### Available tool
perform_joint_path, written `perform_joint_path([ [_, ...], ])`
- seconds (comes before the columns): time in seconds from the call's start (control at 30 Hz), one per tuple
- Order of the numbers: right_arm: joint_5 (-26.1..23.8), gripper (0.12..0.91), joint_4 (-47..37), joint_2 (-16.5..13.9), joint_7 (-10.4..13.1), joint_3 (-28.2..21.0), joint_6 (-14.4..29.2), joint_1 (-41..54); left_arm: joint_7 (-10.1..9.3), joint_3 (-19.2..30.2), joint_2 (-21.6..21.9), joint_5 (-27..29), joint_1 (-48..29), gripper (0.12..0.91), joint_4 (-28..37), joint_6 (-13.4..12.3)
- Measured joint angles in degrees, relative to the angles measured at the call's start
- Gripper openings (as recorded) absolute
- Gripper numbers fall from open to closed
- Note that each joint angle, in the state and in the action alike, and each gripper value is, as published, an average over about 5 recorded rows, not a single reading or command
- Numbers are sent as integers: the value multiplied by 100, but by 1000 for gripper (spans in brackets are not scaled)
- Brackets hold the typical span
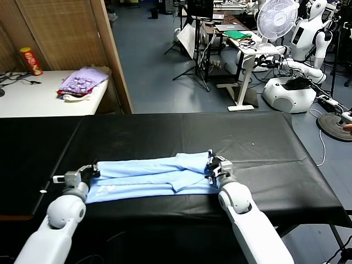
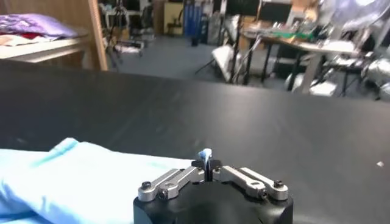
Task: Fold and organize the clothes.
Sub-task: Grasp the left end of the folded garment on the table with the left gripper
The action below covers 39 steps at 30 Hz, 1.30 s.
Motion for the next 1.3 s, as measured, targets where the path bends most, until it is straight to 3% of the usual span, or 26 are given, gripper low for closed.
perform_joint_path([
  [0.17,75,477,305,-148,-66,112,-58,-178,41,-70,41,40,51,174,-96,20],
  [0.37,310,759,774,-338,-71,290,-157,-465,16,-268,139,-241,246,475,-299,85],
  [0.53,394,796,1079,-391,-92,347,-181,-642,-125,-571,43,-887,583,731,-640,306],
  [0.67,426,798,1244,-378,-110,317,-186,-676,-147,-824,-118,-1178,977,793,-981,361],
  [0.87,439,798,1363,-368,-153,279,-185,-679,-71,-961,-407,-1087,1389,798,-1130,301],
  [0.97,435,798,1363,-371,-169,282,-173,-687,2,-973,-527,-974,1497,745,-1111,215],
  [1.3,341,798,1410,-313,-190,282,-110,-749,57,-954,-814,-296,1561,232,-1102,86],
])
